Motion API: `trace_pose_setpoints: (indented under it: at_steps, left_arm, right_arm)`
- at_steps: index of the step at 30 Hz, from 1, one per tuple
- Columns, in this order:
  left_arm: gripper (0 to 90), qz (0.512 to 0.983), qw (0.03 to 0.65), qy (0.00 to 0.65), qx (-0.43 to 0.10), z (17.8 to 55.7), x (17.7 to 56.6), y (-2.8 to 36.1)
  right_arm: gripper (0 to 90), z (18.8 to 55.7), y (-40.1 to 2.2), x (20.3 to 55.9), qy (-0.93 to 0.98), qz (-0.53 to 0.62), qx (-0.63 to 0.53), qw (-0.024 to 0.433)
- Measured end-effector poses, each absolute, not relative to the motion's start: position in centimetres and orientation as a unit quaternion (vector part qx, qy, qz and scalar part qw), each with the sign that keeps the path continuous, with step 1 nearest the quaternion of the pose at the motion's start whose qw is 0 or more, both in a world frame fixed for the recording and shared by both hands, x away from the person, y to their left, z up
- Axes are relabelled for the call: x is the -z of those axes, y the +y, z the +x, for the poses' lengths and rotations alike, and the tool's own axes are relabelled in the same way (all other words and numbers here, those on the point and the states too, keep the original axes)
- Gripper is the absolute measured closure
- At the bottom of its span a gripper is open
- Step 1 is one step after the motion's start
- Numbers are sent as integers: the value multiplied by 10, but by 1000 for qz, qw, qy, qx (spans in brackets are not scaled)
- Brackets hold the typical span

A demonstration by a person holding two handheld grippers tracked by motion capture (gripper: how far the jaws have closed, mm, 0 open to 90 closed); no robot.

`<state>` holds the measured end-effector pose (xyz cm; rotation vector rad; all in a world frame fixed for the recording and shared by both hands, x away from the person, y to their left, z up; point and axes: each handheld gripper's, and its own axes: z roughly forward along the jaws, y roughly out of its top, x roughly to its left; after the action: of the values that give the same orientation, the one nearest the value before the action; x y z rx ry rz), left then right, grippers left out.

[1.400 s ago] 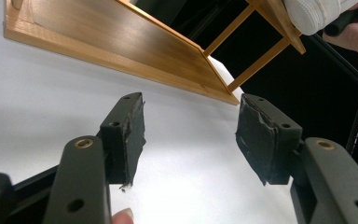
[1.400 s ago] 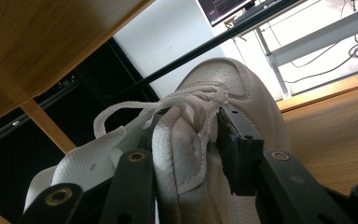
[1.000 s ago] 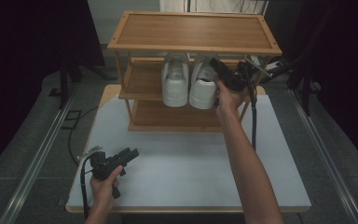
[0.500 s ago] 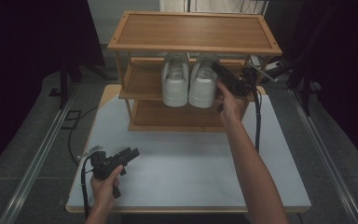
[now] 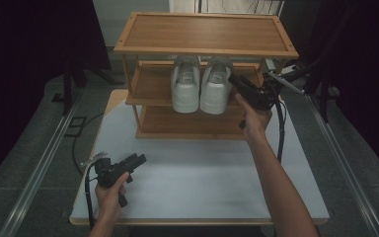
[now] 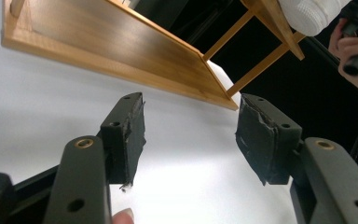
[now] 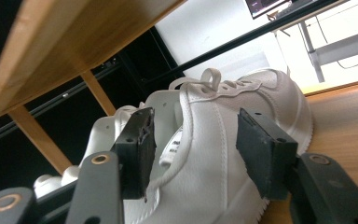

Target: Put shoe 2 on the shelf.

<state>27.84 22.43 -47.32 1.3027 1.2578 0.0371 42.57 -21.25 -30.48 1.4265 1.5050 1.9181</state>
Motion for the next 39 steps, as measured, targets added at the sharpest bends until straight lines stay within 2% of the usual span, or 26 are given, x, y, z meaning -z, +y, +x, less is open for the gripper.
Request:
trace_pose_setpoints:
  at_steps: [5, 12, 22, 33, 39]
  left_arm:
    - [416, 566, 616, 547, -16, 280, 474, 224]
    - [416, 577, 614, 539, -14, 279, 475, 220]
    - [415, 583, 612, 534, -19, 277, 473, 217]
    - [415, 594, 607, 527, -27, 276, 470, 213]
    - [415, 601, 604, 522, -34, 276, 469, 212]
  right_arm:
    - [430, 413, -220, 305, 533, 486, -674, 161]
    - [366, 387, -226, 313, 564, 471, -648, 200]
    - [347, 360, -233, 333, 592, 456, -633, 200]
    - [347, 312, -251, 383, 633, 430, -612, 199]
    - [348, 298, -255, 407, 643, 429, -605, 193]
